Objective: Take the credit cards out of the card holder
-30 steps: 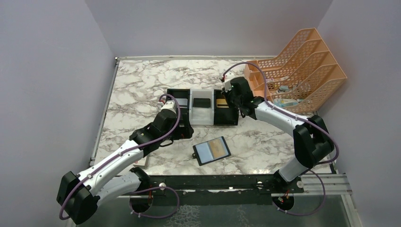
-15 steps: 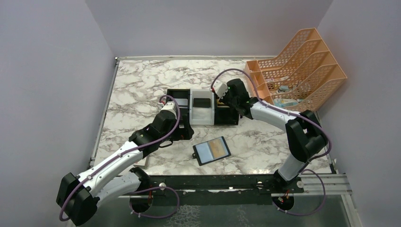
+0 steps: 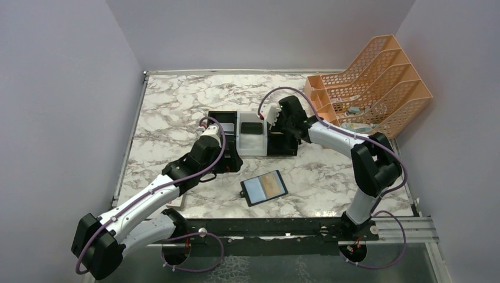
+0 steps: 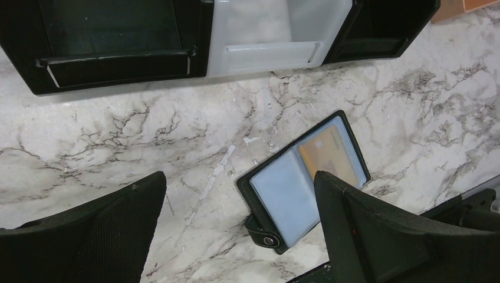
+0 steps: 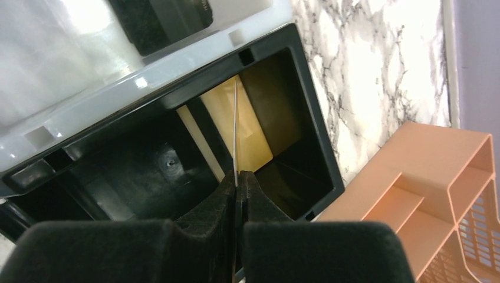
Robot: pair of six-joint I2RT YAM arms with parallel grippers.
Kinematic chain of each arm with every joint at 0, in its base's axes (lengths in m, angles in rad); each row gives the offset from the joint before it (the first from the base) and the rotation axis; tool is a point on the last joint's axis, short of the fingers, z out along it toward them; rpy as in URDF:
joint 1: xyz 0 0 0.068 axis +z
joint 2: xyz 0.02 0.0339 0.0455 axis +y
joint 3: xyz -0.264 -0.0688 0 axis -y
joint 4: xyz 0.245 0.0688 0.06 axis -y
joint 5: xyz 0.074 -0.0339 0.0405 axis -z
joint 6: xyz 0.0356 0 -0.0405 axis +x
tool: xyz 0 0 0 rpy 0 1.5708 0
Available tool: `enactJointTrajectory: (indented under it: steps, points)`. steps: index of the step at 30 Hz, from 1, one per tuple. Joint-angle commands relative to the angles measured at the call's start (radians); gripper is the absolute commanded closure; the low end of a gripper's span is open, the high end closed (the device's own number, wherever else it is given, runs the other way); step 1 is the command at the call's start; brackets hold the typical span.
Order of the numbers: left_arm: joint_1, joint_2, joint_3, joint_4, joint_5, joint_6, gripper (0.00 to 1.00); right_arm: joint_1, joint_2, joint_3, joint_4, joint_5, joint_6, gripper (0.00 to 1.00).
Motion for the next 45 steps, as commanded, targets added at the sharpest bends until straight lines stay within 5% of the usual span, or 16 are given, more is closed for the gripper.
enactJointTrajectory:
  steps: [1, 25, 36, 45]
  points:
    - [0.007, 0.022, 0.016, 0.049, 0.029, -0.001, 0.01, 0.002, 0.027, 0.023, -0.048, -0.073, -0.05, 0.99]
    - [0.014, -0.054, -0.015, 0.02, 0.008, 0.01, 0.01, 0.002, 0.129, 0.025, 0.062, 0.065, -0.155, 0.98]
    - [0.023, -0.027, 0.017, -0.009, 0.027, 0.024, 0.01, 0.002, 0.157, 0.049, -0.084, -0.016, -0.17, 0.75]
    - [0.025, -0.109, 0.009, -0.034, 0.025, 0.005, 0.01, 0.002, 0.146, 0.041, -0.025, 0.06, -0.166, 0.73]
